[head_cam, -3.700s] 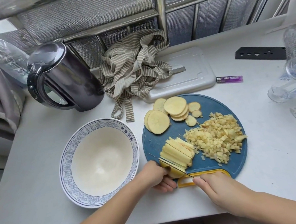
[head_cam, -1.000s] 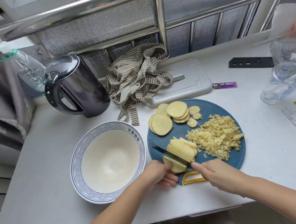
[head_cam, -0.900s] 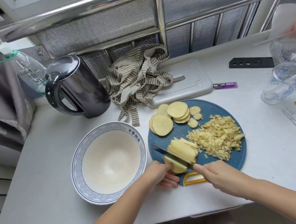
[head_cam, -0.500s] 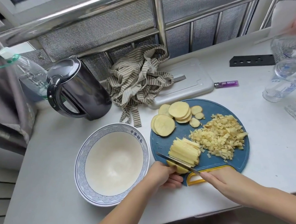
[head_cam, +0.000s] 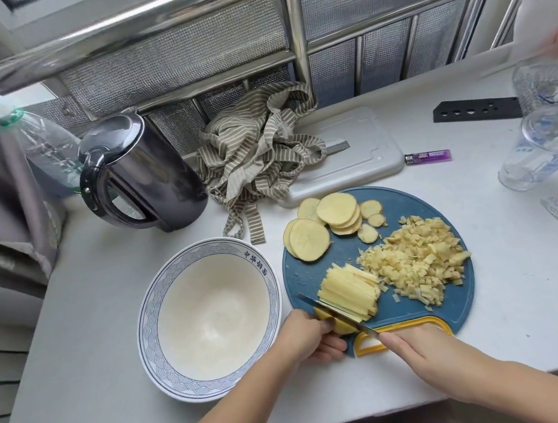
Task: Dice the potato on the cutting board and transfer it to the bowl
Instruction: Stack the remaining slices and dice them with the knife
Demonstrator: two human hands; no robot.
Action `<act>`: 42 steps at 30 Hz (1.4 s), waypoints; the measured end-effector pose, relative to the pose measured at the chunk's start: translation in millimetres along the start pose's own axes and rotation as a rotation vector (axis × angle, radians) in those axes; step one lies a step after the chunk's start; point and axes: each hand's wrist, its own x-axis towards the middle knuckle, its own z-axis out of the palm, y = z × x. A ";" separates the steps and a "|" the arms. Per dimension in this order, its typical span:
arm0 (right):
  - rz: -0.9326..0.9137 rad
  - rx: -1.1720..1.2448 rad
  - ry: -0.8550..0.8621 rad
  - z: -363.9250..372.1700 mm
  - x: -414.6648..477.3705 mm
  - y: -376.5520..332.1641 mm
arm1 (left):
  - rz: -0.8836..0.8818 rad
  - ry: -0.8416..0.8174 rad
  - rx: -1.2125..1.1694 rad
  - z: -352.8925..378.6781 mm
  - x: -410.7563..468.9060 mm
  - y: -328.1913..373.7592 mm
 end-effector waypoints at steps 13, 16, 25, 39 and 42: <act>0.047 -0.084 -0.052 -0.3 4.5 -1.2 | -0.002 -0.032 -0.048 -1.5 3.3 0.9; 0.071 -0.084 -0.075 -2.8 6.3 -4.0 | -0.009 -0.034 -0.067 -1.9 3.9 0.9; 0.059 -0.063 -0.141 -8.3 14.6 -15.3 | -0.011 -0.046 -0.088 -0.5 7.7 -1.2; 0.049 -0.130 -0.194 -12.1 17.5 -20.2 | -0.002 -0.047 -0.091 0.0 14.8 -5.0; 0.060 -0.133 -0.194 -12.8 17.4 -21.6 | 0.000 -0.049 -0.094 -0.3 15.5 -5.6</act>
